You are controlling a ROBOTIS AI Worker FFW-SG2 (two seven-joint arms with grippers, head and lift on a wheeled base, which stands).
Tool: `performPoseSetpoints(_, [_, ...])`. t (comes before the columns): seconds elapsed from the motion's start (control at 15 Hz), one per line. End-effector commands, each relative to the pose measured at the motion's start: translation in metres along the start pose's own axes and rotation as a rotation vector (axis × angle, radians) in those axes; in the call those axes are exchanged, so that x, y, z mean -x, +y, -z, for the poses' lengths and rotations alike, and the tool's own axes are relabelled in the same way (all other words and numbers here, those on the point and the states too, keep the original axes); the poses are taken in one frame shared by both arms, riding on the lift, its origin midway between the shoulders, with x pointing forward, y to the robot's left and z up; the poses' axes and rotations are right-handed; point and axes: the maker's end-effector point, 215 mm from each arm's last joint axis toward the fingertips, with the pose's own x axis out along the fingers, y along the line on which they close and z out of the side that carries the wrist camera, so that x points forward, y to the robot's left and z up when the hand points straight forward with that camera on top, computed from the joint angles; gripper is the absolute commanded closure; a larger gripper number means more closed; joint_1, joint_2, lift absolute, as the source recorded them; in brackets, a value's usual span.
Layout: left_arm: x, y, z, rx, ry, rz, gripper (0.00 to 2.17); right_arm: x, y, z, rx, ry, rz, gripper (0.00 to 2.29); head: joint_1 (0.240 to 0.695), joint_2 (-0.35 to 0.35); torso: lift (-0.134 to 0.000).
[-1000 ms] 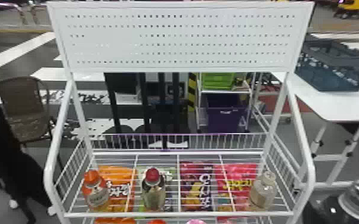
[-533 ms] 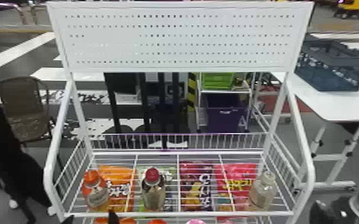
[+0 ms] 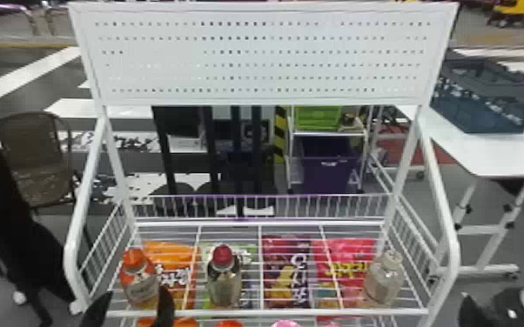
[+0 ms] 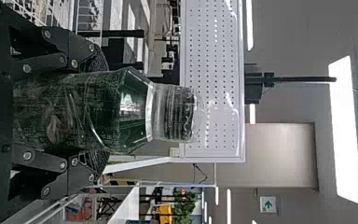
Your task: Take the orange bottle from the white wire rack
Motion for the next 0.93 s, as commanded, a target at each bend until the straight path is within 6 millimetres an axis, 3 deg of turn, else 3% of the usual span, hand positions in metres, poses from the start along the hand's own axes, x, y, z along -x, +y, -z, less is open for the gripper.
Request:
performPoseSetpoints(0.0, [-0.01, -0.002, 0.003, -0.007, 0.003, 0.0, 0.09, 0.0, -0.001, -0.002, 0.004, -0.003, 0.001, 1.02, 0.499, 0.0, 0.0])
performPoseSetpoints(0.53, [-0.038, 0.004, 0.021, -0.033, 0.024, -0.012, 0.09, 0.007, -0.004, -0.007, 0.017, -0.007, 0.006, 1.02, 0.499, 0.0, 0.0])
performPoseSetpoints(0.67, [-0.037, 0.007, 0.001, 0.013, -0.049, -0.023, 0.12, 0.01, -0.005, -0.01, 0.022, -0.016, 0.007, 1.02, 0.499, 0.0, 0.0])
performPoseSetpoints(0.8, [-0.038, 0.007, 0.0, 0.023, -0.049, -0.024, 0.33, 0.011, -0.006, -0.012, 0.024, -0.024, 0.009, 1.02, 0.499, 0.0, 0.0])
performPoseSetpoints(0.87, [-0.038, 0.005, -0.006, 0.031, -0.068, -0.018, 0.58, 0.011, -0.006, -0.012, 0.024, -0.024, 0.009, 1.02, 0.499, 0.0, 0.0])
